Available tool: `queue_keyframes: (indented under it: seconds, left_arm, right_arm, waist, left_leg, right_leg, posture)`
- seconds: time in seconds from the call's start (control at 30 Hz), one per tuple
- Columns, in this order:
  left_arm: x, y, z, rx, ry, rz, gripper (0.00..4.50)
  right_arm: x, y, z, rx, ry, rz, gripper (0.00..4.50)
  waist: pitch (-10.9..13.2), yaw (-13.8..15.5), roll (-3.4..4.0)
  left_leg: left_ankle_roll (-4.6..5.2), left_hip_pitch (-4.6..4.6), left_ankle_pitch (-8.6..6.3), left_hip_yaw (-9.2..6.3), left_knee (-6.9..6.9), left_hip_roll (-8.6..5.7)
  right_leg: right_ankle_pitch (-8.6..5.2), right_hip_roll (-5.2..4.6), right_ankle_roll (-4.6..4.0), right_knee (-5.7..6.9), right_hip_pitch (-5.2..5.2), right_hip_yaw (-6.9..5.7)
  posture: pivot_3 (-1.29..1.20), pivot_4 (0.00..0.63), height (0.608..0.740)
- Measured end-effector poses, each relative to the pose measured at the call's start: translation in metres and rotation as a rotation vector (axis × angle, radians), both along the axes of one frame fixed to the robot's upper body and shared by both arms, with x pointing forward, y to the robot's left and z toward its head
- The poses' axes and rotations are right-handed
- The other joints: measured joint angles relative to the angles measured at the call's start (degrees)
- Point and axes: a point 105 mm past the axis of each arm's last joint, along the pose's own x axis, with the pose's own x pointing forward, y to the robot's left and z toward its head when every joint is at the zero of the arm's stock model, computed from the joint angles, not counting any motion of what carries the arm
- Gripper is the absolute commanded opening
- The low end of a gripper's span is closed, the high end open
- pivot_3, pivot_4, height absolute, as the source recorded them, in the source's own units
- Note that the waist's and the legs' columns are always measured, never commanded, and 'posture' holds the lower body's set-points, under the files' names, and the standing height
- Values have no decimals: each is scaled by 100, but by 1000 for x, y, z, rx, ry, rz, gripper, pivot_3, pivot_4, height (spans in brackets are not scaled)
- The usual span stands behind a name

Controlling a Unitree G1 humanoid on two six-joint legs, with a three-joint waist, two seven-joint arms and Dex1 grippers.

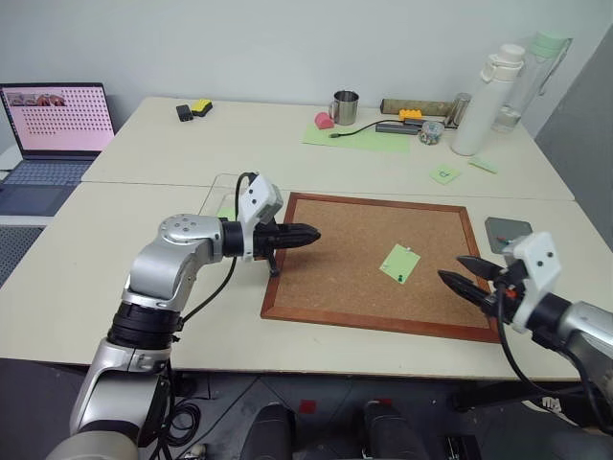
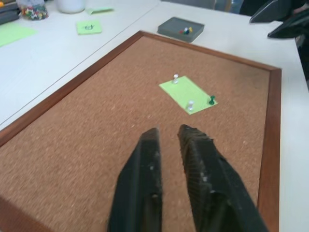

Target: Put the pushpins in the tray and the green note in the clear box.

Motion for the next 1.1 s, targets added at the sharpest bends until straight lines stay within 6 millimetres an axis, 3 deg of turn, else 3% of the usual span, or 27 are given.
queue_keyframes:
  seconds: [0.2,0.3,0.53,0.63,1.0,1.1]
  left_arm:
    - [-1,-18,-21,3,-6,9,52]
    - [1,-29,-41,25,-12,30,52]
    - [4,-40,-91,90,45,88,52]
    - [2,-42,-92,98,18,84,52]
    - [-11,-43,-98,109,3,74,52]
    - [-11,-43,-98,109,11,75,0]
  right_arm:
    - [22,20,-11,35,-7,15,2269]
    - [37,28,-17,56,-20,-1,2269]
    - [70,23,-41,53,-8,-103,2269]
    - [78,22,-54,55,17,-129,2269]
    - [94,20,-73,113,46,-187,2269]
    - [97,18,-73,122,40,-201,1822]
  waist:
    - [-2,6,-2]
    - [-3,7,-2]
    - [-3,6,-1]
    - [-9,6,9]
    - [-29,-4,35]
    - [-34,-5,41]
  left_leg:
    - [0,2,0,1,1,0]
    - [0,1,0,2,2,-1]
    - [0,1,0,6,0,-2]
    - [0,2,0,7,0,-1]
    - [0,7,0,5,-1,-1]
    - [0,7,0,6,0,-1]
  right_leg:
    - [1,0,-1,-1,1,0]
    - [1,0,-1,1,0,2]
    - [1,0,-2,2,-2,1]
    - [2,-1,-2,3,-1,4]
    - [2,-1,-2,6,2,4]
    - [2,-1,-2,5,2,4]
  posture:
    - [0,150,740]
    - [0,150,740]
    - [0,150,740]
    - [0,150,740]
    - [0,150,740]
    - [0,150,740]
